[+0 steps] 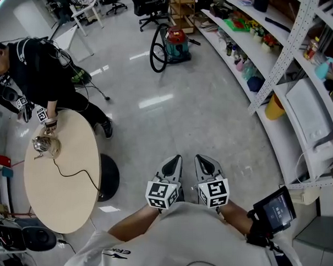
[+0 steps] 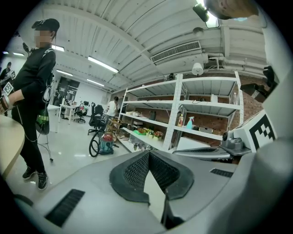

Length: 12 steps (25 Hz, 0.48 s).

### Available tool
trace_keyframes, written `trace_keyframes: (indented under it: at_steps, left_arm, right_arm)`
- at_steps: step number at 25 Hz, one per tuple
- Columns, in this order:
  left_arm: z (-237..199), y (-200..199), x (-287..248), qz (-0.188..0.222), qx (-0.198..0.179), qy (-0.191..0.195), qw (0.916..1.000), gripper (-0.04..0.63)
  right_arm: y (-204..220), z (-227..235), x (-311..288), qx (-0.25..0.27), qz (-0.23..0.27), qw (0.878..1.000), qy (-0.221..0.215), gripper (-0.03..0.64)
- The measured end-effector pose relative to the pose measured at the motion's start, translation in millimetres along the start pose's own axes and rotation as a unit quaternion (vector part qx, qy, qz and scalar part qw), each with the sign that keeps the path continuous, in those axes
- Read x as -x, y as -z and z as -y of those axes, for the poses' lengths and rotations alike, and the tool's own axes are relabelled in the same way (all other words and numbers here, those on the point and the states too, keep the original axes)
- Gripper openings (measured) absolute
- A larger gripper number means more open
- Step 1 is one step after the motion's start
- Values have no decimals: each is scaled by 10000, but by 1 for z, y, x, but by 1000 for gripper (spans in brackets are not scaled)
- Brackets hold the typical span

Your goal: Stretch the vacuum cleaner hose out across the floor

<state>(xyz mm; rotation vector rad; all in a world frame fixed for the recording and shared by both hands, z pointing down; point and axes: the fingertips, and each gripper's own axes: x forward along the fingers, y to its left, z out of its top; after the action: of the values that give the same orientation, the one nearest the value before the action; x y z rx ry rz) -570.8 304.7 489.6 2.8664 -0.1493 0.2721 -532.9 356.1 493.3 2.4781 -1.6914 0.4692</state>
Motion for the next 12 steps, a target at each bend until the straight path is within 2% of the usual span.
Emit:
trace_keyframes:
  at_steps: [12]
  left_arm:
    - [-131, -71, -88, 139, -8, 170, 9998, 2]
  right_arm:
    - [-72, 12, -159, 63, 84, 9999, 92, -2]
